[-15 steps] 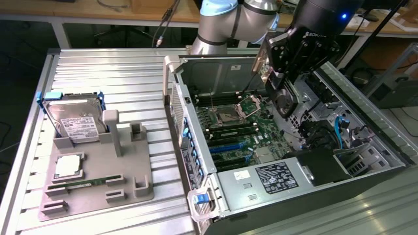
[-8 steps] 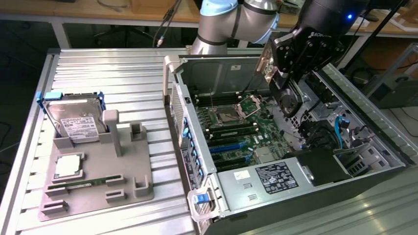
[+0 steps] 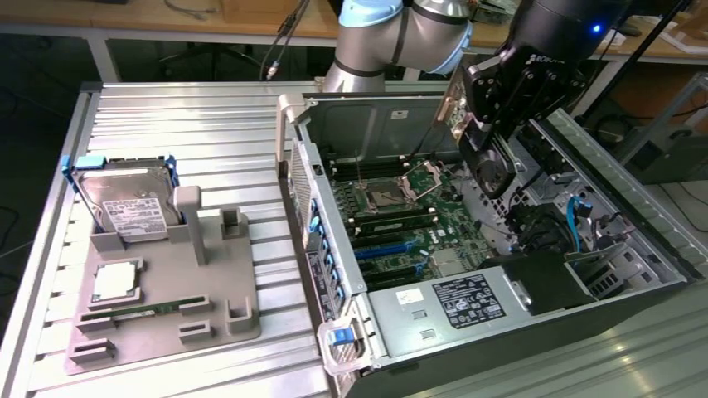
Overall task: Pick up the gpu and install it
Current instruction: 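Insert the gpu into the slot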
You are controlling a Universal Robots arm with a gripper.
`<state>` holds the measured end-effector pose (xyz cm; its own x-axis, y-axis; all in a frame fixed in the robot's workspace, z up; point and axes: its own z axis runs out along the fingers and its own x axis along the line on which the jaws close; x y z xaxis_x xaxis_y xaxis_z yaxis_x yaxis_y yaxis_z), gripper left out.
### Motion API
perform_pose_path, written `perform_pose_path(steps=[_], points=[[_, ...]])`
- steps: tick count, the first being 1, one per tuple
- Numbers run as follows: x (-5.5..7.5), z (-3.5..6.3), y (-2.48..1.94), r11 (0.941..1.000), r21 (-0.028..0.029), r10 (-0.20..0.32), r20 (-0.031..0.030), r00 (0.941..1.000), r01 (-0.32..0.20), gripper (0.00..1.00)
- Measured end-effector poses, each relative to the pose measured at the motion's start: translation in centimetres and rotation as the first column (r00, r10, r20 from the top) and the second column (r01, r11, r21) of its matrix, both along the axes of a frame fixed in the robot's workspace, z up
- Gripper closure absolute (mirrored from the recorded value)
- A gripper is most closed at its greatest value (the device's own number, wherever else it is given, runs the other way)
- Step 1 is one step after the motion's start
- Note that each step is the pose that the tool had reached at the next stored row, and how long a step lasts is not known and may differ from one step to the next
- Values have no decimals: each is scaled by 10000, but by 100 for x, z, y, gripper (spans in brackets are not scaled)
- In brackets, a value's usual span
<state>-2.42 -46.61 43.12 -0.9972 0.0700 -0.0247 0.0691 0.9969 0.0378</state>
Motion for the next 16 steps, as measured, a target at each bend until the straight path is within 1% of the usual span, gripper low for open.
perform_pose_path(steps=[9,16], points=[[0,0,0,10000,0,4,0,10000,-4,73],[0,0,0,9998,-1,204,0,9998,-204,73]])
